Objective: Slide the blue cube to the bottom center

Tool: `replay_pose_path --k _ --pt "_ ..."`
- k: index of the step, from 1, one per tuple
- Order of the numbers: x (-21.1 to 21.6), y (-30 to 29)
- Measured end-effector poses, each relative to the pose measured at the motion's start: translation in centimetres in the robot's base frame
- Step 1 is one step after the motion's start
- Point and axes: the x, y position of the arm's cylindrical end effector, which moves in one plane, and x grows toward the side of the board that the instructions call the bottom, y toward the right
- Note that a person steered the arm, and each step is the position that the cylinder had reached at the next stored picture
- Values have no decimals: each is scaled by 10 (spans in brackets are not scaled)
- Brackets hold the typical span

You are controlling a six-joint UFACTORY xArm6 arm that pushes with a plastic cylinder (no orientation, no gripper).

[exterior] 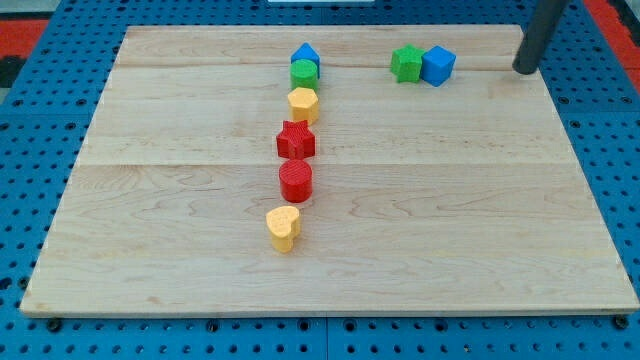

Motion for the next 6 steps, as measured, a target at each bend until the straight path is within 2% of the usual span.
replay_pose_path --k 1,2,3,6 --pt "-34 -24" --pt "-38 -78" --pt "-30 -96" --pt "30 -125"
